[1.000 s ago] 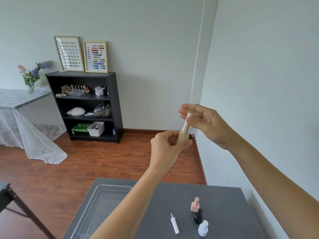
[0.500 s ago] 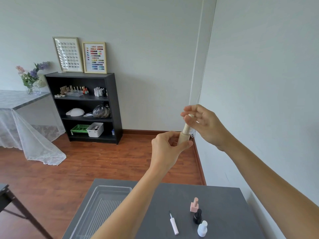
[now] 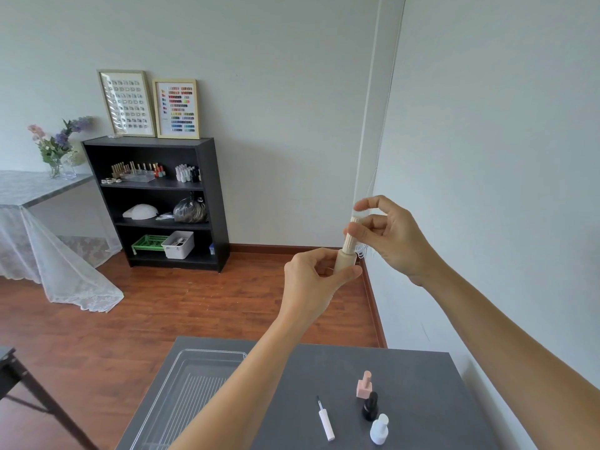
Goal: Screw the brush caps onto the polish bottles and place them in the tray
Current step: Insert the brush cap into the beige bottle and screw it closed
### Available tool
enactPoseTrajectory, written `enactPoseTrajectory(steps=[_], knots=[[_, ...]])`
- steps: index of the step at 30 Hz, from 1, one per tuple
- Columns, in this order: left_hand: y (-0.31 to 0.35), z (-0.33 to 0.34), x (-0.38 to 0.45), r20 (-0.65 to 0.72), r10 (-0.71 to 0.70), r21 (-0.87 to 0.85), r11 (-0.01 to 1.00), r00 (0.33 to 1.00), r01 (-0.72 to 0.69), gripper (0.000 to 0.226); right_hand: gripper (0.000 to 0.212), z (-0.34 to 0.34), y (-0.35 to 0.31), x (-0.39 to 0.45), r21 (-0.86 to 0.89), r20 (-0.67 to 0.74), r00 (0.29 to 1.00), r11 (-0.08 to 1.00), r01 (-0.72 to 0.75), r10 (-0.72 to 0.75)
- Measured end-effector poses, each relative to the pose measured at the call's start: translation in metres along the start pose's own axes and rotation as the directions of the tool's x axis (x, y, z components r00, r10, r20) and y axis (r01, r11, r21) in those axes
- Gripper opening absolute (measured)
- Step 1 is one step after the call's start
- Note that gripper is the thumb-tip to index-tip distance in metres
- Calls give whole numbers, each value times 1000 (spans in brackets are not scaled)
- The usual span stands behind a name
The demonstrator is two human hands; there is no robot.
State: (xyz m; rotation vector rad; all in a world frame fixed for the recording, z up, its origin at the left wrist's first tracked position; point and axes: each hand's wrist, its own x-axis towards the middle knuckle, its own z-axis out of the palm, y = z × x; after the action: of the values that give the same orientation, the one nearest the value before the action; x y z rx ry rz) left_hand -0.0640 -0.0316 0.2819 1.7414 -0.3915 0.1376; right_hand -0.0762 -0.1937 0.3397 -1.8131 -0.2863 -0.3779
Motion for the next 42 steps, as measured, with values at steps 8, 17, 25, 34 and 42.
enactPoseTrajectory(steps=[8,17,25,34,42], knots=[[-3,1,-2,109,15,-7,1000,994,-14,17,26,-1,-5,-5,122,100,995,992,-24,11],[-9,13,-6,-52,76,21,997,996,-75,14,12,16,4,-8,-61,-119,992,997,44,-51],[-28,11,-7,-62,84,40,996,994,-82,14,9,27,16,-11,-110,-137,990,994,0,-15],[-88,-7,-24,138,-123,137,985,983,104,47,7,45,74,-41,-119,-75,985,979,-164,156],[-187,-36,-72,260,-416,482,838,871,256,39,7,72,180,-89,-354,-149,899,826,-438,413]])
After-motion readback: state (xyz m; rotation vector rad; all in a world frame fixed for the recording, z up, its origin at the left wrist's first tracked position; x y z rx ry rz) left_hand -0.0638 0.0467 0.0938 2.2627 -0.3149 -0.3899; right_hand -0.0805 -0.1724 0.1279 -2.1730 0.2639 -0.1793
